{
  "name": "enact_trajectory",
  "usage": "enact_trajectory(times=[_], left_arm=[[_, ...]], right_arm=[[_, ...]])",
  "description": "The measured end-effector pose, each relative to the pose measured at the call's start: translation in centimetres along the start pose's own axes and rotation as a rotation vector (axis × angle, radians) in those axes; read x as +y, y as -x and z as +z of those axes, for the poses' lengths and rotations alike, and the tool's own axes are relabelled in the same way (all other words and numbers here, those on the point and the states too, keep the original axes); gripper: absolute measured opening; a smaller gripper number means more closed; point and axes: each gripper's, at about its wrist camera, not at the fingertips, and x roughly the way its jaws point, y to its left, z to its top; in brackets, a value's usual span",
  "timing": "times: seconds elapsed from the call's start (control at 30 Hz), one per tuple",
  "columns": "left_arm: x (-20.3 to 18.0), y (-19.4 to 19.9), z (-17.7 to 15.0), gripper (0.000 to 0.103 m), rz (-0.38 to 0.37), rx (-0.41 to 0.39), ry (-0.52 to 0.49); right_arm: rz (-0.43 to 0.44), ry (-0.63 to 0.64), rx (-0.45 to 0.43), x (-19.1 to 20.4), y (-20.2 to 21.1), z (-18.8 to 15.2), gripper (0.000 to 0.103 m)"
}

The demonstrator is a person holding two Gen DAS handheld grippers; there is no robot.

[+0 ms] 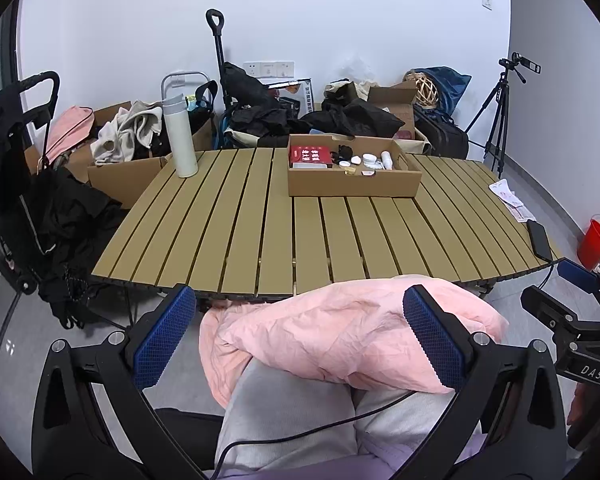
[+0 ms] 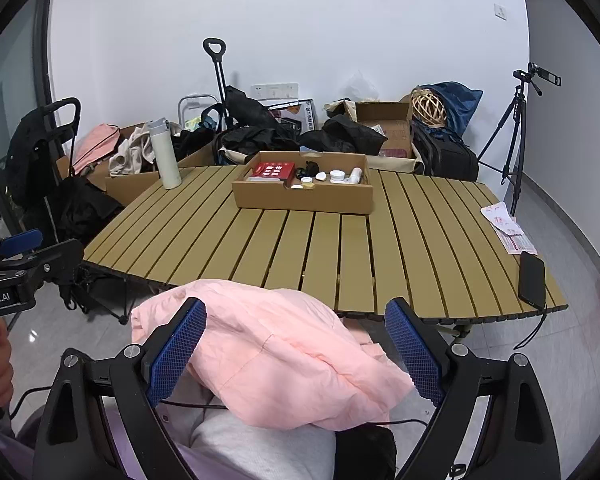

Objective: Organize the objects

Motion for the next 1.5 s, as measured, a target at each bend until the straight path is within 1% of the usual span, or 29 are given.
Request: enact_trajectory(times=[0.43, 1.03, 1.33, 1.5], left_arm=[[0.09, -0.03, -0.1, 0.103, 0.001, 0.013, 0.002], [-0.06, -0.04, -0.14, 0.103, 0.003, 0.006, 0.002], [-0.1, -0.22, -0.12, 0.103, 0.019, 0.015, -0.003], [-0.22, -0.13, -0.13, 0.103, 0.015, 0.011, -0.018]], right_arm=[[-0.005, -0.013, 0.007, -0.53, -0.29, -0.03, 0.093], [-0.007, -0.012, 0.006, -0.53, -0.24, -0.05, 0.093], [-0.007, -0.012, 0.01, -0.59, -0.32, -0.08, 0.093], [-0.009, -0.013, 0.01, -0.71, -0.35, -0.12, 0.093]])
